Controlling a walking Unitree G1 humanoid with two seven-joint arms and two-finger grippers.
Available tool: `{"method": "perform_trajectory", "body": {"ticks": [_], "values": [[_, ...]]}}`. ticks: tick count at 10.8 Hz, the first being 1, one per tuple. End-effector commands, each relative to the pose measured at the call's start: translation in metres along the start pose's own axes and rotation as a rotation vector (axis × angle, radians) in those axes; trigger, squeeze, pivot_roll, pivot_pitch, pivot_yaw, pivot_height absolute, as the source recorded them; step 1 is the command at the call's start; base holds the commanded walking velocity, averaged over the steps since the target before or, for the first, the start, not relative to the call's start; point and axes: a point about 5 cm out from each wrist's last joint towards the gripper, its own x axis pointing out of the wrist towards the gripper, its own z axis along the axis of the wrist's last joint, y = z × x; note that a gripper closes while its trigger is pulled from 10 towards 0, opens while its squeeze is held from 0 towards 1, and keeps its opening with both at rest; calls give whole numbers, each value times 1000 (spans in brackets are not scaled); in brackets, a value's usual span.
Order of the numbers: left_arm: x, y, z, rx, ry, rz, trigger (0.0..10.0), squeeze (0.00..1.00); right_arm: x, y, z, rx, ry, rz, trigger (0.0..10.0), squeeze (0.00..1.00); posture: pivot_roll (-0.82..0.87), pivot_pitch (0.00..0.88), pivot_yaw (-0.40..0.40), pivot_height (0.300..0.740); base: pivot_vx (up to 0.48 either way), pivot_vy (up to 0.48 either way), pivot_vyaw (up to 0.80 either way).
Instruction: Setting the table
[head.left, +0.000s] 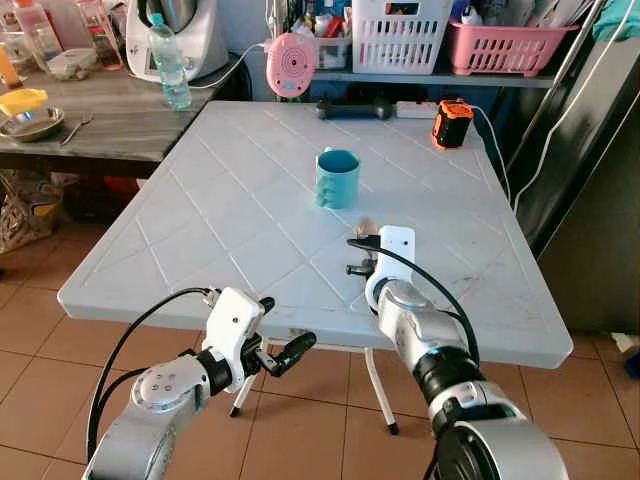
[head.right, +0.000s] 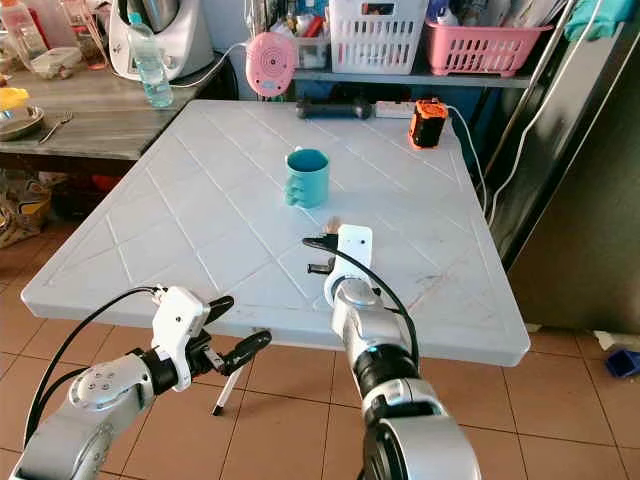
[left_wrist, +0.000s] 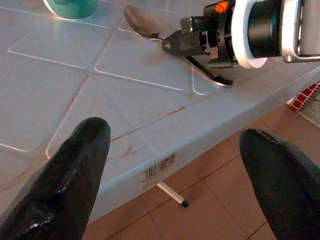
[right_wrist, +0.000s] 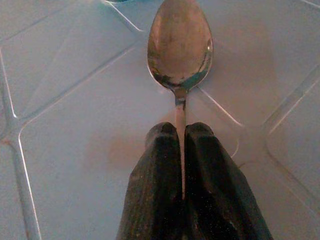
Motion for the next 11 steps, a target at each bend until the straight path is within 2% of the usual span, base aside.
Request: {"method": "perform_trajectory", "body": {"ticks": [1,3,4,5,6,7,8,10,11], "values": [[0,-1,4,22,-2,-5,10000,0,-2,-7,-30,-65,114,9,0,0,97,36,22,740,0,0,0],[0,0,3,26,-2,5,10000,0,-4,-13,-25,-126,61,11,0,0,93,38,26,740,0,0,0],[2,3,5,34,-14,33,10000,0,-7,-12,-12,-166,-38,31,0,0,88,39,26,740,0,0,0],[2,4,6,35,-20,42,10000,0,-9,-11,-8,-192,-73,40,0,0,88,39,26,740,0,0,0],[5,9,10,45,-45,91,10000,0,-15,-7,7,-160,-188,57,0,0,85,39,26,740,0,0,0],[5,11,12,52,-61,120,10000,0,-21,-8,15,-172,-256,53,0,0,85,39,26,740,0,0,0],[5,13,13,54,-70,139,10000,0,-23,-8,18,-177,-280,49,0,0,83,38,28,740,0,0,0],[4,29,25,58,-143,294,10000,0,-40,-15,37,-212,-422,29,0,0,80,35,28,740,0,0,0],[4,32,27,52,-155,321,10000,0,-43,-17,40,-210,-442,25,588,0,77,35,26,740,0,0,0]]}}
